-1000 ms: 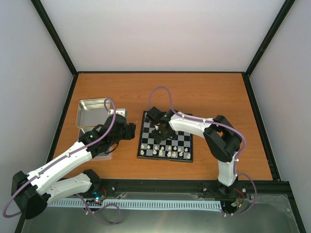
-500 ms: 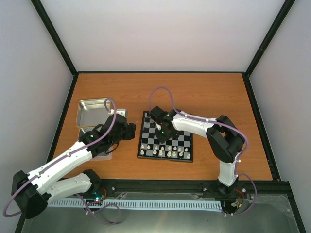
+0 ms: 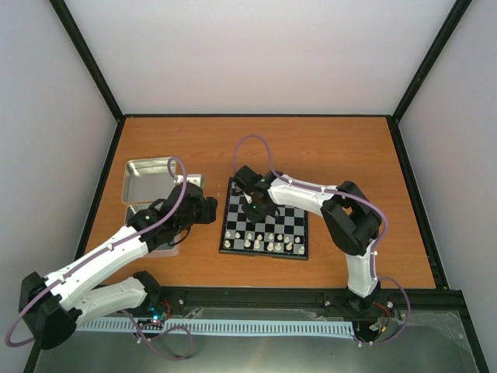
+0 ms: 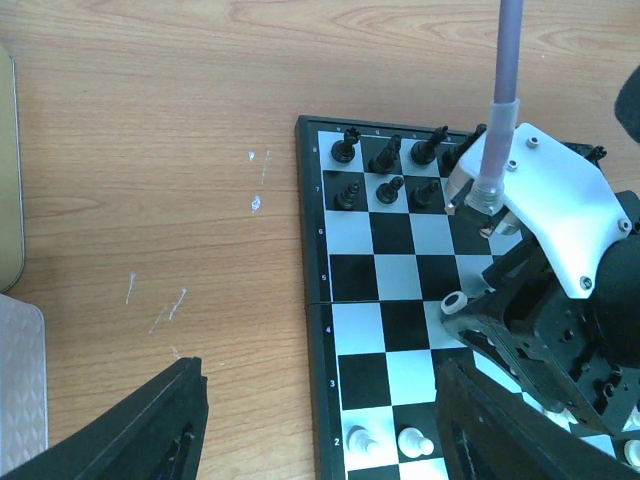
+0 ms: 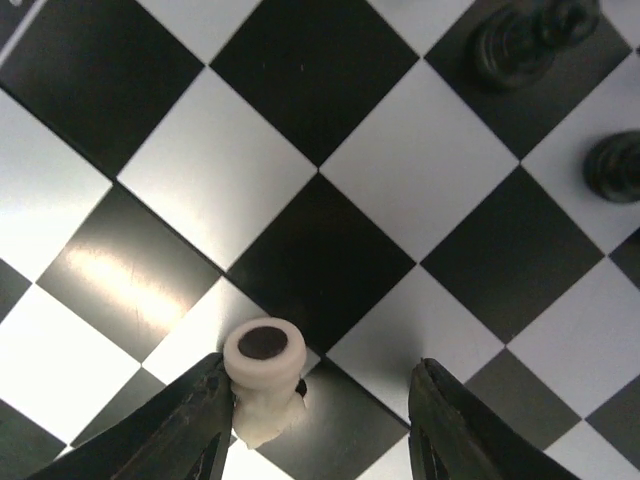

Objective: Set up the chess pieces on the board
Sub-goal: Pick up the chess piece from the chessboard.

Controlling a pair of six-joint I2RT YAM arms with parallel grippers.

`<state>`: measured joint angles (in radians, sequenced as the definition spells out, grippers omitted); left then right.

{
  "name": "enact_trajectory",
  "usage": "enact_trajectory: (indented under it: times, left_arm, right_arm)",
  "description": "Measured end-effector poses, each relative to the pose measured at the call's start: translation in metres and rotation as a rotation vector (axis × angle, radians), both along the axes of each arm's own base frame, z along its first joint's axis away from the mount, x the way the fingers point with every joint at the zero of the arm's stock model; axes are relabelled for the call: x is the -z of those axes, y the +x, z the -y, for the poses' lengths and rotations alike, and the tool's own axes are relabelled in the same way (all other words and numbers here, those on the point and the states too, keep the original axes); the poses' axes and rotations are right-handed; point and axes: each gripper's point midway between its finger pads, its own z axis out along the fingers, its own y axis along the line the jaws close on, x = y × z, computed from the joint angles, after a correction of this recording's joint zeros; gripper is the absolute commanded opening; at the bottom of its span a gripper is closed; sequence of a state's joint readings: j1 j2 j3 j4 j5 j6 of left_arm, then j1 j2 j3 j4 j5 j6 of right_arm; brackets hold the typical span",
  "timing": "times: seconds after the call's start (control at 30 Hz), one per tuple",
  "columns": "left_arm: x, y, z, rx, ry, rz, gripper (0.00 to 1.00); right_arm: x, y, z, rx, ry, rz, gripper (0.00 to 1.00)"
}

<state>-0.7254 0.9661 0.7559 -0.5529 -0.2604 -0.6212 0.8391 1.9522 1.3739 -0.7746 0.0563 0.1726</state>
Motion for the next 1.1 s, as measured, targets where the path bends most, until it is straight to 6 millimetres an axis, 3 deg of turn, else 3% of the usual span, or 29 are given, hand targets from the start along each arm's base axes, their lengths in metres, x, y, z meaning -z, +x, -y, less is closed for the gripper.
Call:
enact_trajectory:
  times: [0.23,0.8,1.1]
  left_arm:
    - [0.004,0.001,0.001,0.001,0.009,-0.010,0.63]
    - [0.005,0.001,0.003,0.007,0.006,-0.016,0.64]
    - [0.003,0.000,0.015,0.050,-0.048,-0.012,0.65]
  right_arm:
    - [0.000,0.010,-0.009,0.017,0.014,0.017,0.40]
    - [-0.001,0.007,-0.019,0.168,0.097,-0.034,0.18]
    - [-0.003,0.011,-0.022,0.263,0.159,-0.022,0.17]
